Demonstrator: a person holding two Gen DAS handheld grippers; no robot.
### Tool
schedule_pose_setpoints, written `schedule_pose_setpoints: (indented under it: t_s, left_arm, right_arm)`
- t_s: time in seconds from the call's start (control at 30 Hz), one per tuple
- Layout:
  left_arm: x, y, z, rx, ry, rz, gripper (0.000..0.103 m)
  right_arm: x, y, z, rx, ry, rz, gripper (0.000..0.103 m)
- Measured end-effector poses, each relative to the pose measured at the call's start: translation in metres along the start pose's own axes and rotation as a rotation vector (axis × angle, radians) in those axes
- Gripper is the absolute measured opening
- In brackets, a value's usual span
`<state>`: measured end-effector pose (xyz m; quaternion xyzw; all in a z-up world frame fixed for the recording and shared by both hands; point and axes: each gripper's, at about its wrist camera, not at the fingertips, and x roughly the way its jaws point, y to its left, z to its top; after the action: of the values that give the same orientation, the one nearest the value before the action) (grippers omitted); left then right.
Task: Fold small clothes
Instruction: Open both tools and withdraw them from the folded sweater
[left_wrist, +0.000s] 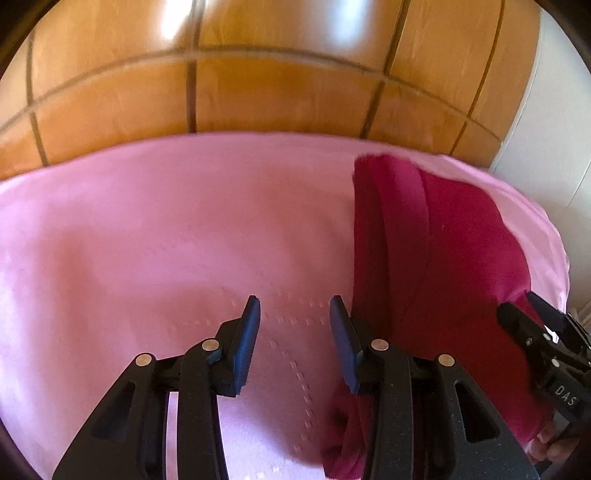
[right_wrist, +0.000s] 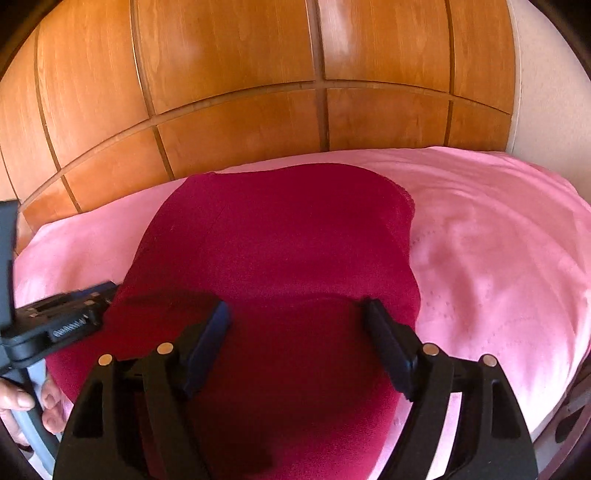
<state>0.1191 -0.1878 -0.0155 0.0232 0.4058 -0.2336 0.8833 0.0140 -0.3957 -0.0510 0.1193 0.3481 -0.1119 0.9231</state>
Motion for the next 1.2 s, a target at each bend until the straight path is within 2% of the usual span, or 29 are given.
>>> schedule_pose_setpoints:
  t_s: [0.07, 0.13, 0.2, 0.23, 0.37, 0.53, 0.67, 0.83, 0.9, 1.03, 1.13, 1.2]
  left_arm:
    - [-0.008, -0.003, 0.0, 0.005, -0.022, 0.009, 0.039]
    - [-0.021, -0.002, -0.002, -0.006, -0.058, 0.022, 0.056]
    - [-0.039, -0.005, -0.005, -0.014, -0.112, 0.029, 0.066]
    - [-0.043, -0.006, -0.005, -0.014, -0.124, 0.031, 0.068]
    - [-0.067, -0.016, -0.009, 0.003, -0.187, 0.032, 0.068]
    - [-0.08, -0.027, -0.015, 0.019, -0.216, 0.017, 0.068]
    - [-0.075, -0.036, -0.021, 0.046, -0.199, 0.015, 0.068]
    - [-0.046, -0.042, -0.029, 0.073, -0.109, 0.021, 0.068]
    - [-0.048, -0.041, -0.031, 0.064, -0.114, 0.015, 0.068]
    - [-0.06, -0.04, -0.032, 0.055, -0.142, 0.021, 0.069]
    - [-0.069, -0.038, -0.033, 0.04, -0.163, 0.033, 0.074]
    - [-0.074, -0.036, -0.034, 0.027, -0.172, 0.033, 0.074]
  right_arm:
    - [-0.011, 0.001, 0.0, 0.009, -0.002, -0.004, 0.077]
    - [-0.022, 0.004, -0.001, 0.012, -0.01, -0.005, 0.078]
    - [-0.036, 0.007, -0.007, 0.014, -0.015, -0.005, 0.078]
    - [-0.04, 0.008, -0.009, 0.013, -0.014, -0.007, 0.078]
    - [-0.058, 0.016, -0.023, -0.011, -0.02, -0.029, 0.08]
    - [-0.072, 0.023, -0.04, -0.046, -0.023, -0.064, 0.082]
    - [-0.071, 0.026, -0.053, -0.06, -0.003, -0.074, 0.082]
    - [-0.05, 0.021, -0.064, -0.007, 0.071, -0.047, 0.082]
    - [-0.055, 0.021, -0.061, -0.007, 0.059, -0.05, 0.082]
    - [-0.069, 0.016, -0.054, 0.051, 0.016, -0.062, 0.093]
    - [-0.082, 0.017, -0.047, 0.072, -0.036, -0.08, 0.1]
    - [-0.086, 0.022, -0.047, 0.07, -0.048, -0.079, 0.1]
